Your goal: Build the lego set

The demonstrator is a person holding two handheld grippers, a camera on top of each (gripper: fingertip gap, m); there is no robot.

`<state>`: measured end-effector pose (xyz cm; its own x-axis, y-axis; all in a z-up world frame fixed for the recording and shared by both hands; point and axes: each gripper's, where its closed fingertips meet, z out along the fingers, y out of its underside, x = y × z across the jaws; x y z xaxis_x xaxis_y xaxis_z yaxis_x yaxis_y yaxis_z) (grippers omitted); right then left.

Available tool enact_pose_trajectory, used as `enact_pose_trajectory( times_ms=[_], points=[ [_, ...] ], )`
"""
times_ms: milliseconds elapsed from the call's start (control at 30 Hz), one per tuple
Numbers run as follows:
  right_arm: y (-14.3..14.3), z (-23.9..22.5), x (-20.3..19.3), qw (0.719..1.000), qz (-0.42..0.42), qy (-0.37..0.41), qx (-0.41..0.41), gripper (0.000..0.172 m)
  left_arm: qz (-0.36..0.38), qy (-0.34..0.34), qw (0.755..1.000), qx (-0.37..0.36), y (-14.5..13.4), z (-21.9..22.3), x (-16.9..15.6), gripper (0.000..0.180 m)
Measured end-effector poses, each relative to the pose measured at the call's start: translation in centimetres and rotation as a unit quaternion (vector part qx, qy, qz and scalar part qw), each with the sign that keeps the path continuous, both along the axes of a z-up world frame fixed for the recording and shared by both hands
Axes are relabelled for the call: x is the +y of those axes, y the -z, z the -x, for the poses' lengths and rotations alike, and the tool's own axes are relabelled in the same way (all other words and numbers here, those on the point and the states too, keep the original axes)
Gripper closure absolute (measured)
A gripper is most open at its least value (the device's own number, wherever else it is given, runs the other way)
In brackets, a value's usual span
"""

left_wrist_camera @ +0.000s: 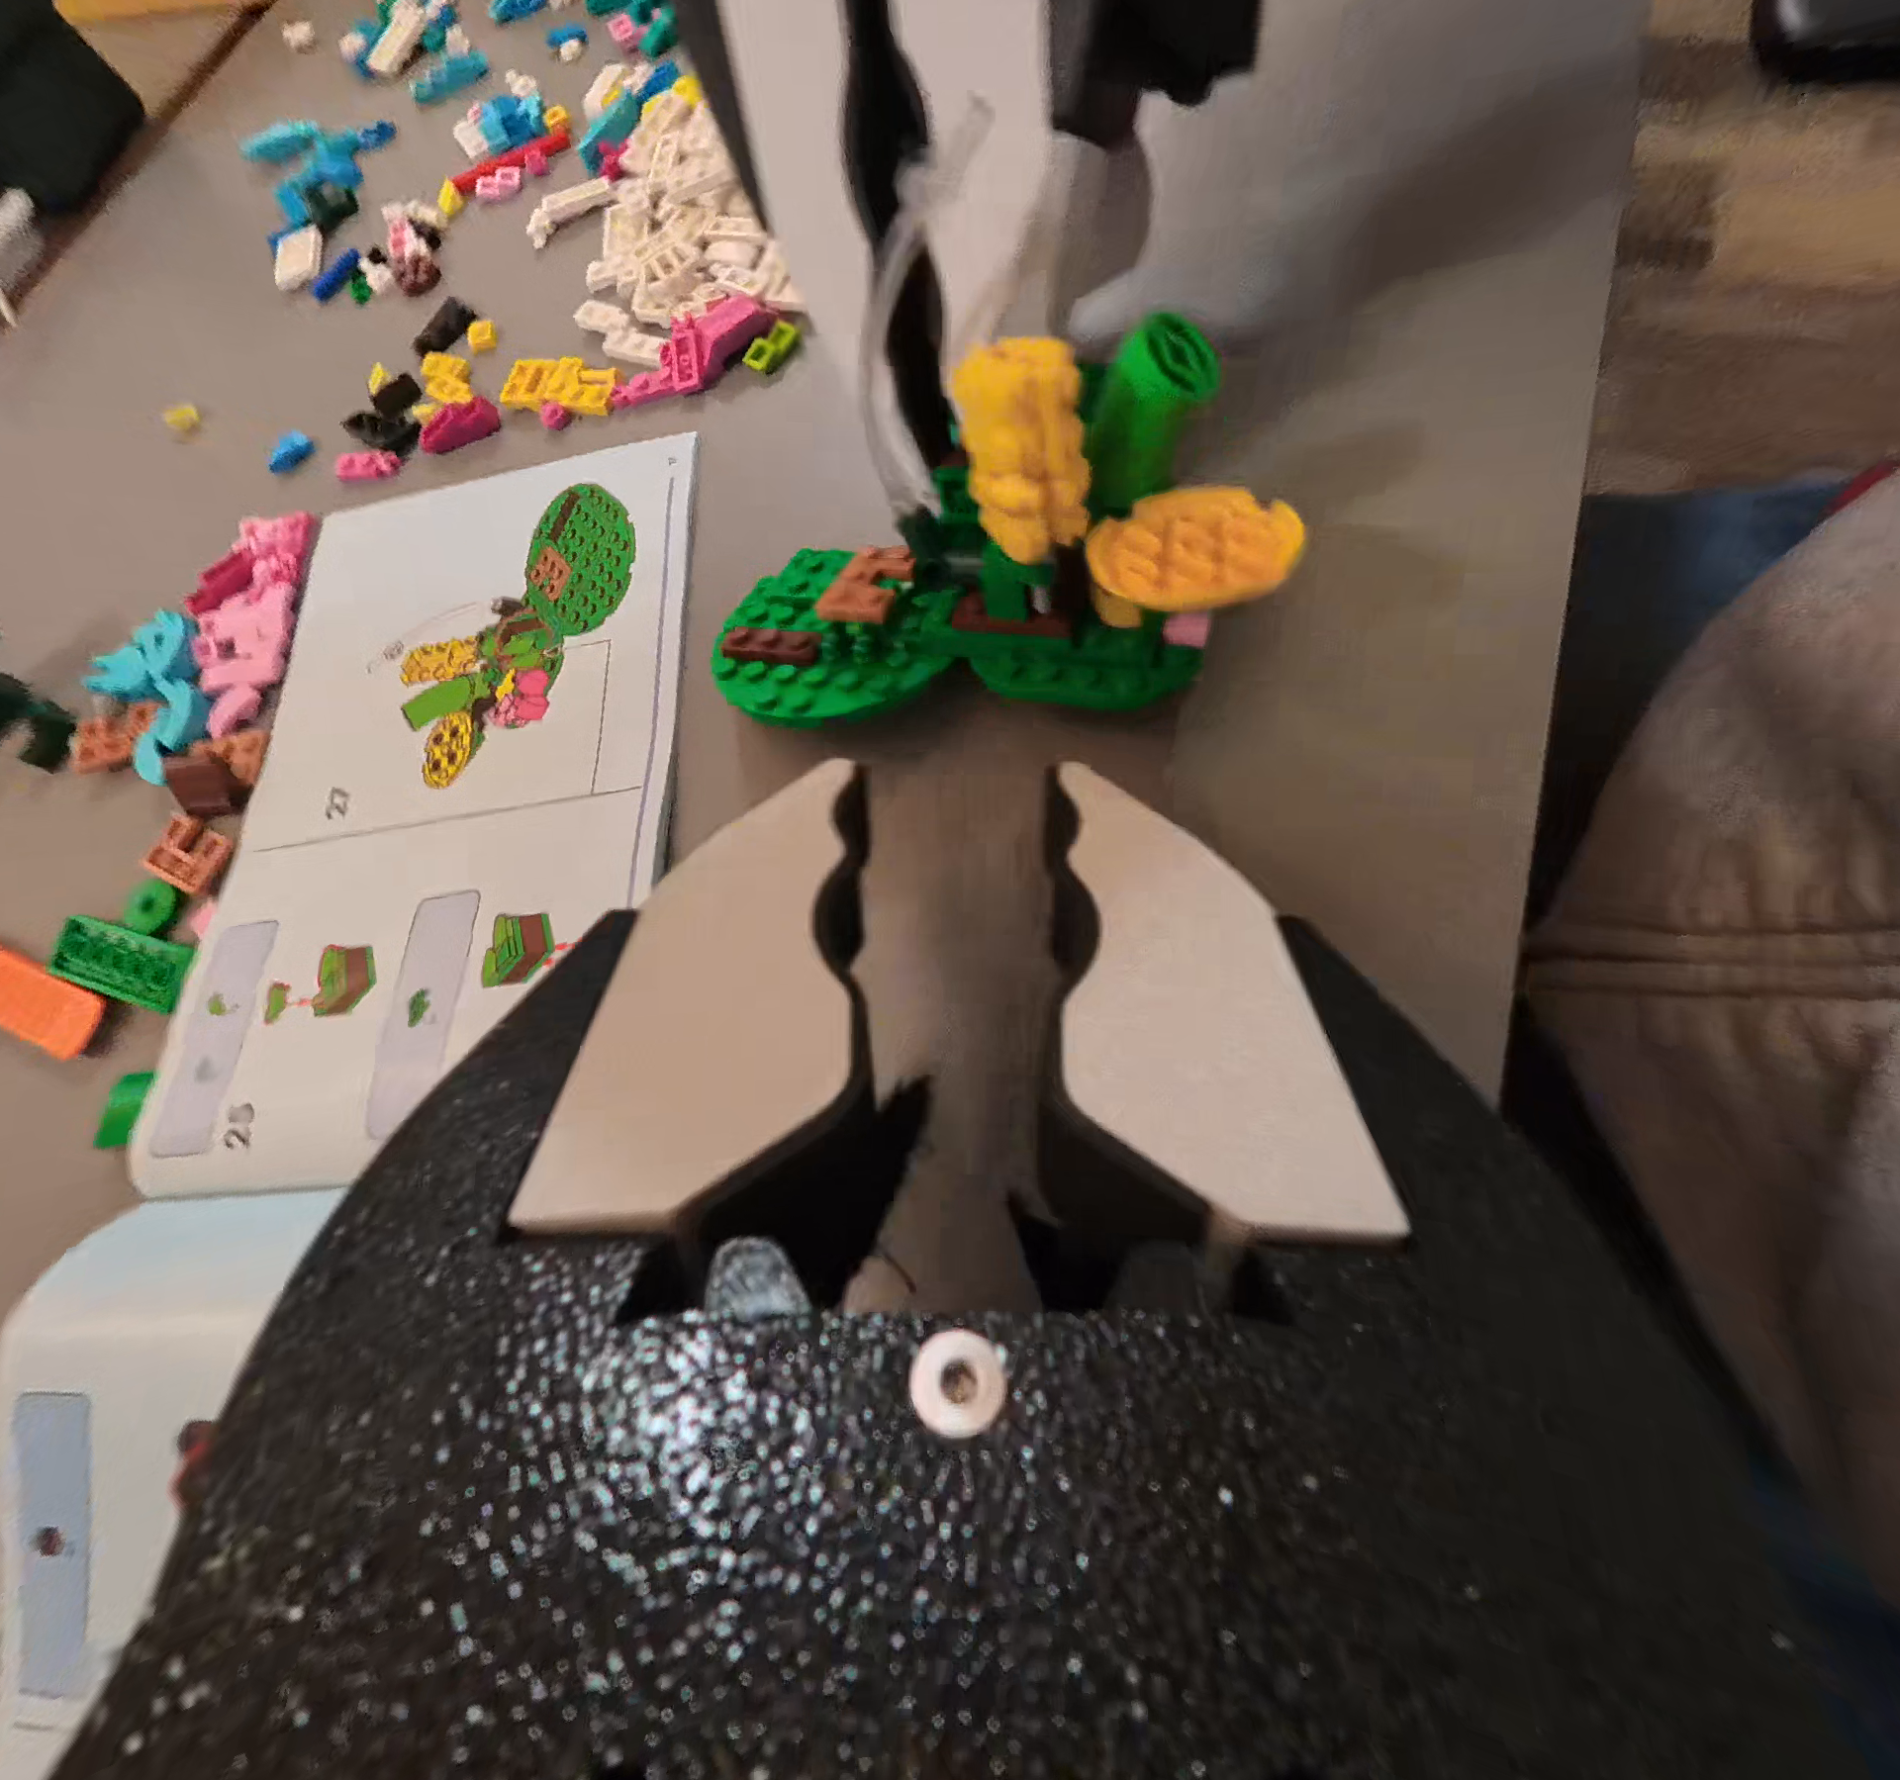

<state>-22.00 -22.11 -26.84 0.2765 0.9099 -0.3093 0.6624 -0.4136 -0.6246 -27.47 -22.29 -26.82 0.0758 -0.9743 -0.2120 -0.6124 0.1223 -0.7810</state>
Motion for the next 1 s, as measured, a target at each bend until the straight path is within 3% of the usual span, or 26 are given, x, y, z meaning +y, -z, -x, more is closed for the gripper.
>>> enact_pose_trajectory(
  times_ms=[33, 133, 200, 333, 600, 833, 1000],
  points=[
    [-0.2, 0.0, 0.1, 1.0, 0.011, 0.008, 0.018, 0.165, -0.027, 0.002, 1.0, 0.016, 0.4, 0.0, 0.0, 0.142],
    [-0.5, -0.1, 0.2, 0.998, 0.026, 0.023, 0.051, 0.165, -0.067, 0.009, 0.996, 0.059, 1.6, -0.7, -0.3, 0.123],
    [-0.4, -0.2, 0.2, 0.997, 0.029, 0.03, 0.061, 0.165, -0.062, 0.012, 0.997, 0.042, 1.3, -1.7, -0.7, 0.116],
    [-0.3, -0.3, 0.0, 0.995, 0.042, 0.038, 0.08, 0.165, -0.17, 0.04, 0.985, 0.009, 0.2, -2.6, -0.4, 0.125],
    [-0.7, -0.4, 0.2, 0.991, 0.069, 0.037, 0.113, 0.165, -0.394, 0.159, 0.905, -0.006, -0.8, -4.0, -0.4, 0.148],
    [-0.5, -0.3, 0.1, 0.993, 0.058, 0.024, 0.1, 0.165, -0.435, 0.203, 0.877, -0.01, -0.7, -4.6, -0.1, 0.153],
    [-0.4, -0.2, 0.2, 0.996, 0.03, 0.019, 0.082, 0.165, -0.438, 0.209, 0.874, -0.013, -0.4, -4.6, -0.1, 0.155]
  ],
)
